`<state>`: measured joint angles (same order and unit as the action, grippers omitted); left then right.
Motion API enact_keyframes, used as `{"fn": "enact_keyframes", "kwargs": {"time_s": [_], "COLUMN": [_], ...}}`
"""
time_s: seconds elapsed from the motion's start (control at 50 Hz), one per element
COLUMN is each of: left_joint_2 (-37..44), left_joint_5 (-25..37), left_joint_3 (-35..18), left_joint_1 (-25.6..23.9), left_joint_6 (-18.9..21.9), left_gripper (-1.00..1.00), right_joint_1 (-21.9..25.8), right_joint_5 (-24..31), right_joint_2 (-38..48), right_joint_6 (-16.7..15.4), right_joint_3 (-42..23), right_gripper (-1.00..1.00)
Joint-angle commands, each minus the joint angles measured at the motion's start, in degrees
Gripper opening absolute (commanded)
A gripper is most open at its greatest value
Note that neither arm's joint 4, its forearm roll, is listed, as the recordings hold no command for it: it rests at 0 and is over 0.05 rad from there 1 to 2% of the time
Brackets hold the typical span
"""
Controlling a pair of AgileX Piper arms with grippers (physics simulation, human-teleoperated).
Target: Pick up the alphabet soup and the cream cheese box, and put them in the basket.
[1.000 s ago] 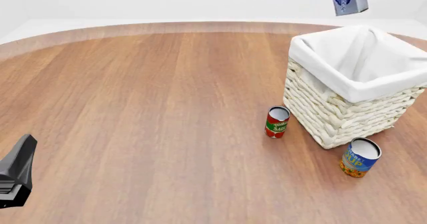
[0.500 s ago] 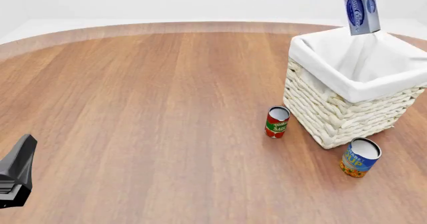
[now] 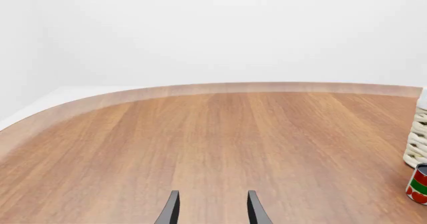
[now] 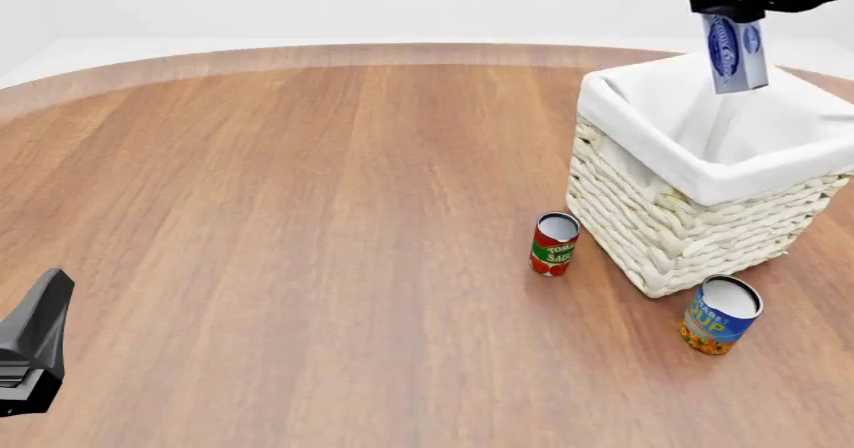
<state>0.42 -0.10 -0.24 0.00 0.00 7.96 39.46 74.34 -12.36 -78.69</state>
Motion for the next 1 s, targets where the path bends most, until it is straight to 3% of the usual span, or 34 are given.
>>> {"fn": "enact_keyframes", "kwargs": {"time_s": [0.02, 1.0], "left_joint_2": [0.0, 0.0], "left_joint_5": [0.0, 0.0], "left_joint_3": [0.0, 0.0], "left_joint_1": [0.0, 0.0], "left_joint_6": [0.0, 0.0], "left_gripper": [1.0, 1.0], "right_joint_1": [-2.02, -5.71], "right_joint_5": [-0.93, -5.54], "right_joint_2": [1.14, 9.62], "right_joint_6": [0.74, 0.64], "right_joint_3": [0.15, 1.83], "right_gripper": [-1.0, -1.0]}}
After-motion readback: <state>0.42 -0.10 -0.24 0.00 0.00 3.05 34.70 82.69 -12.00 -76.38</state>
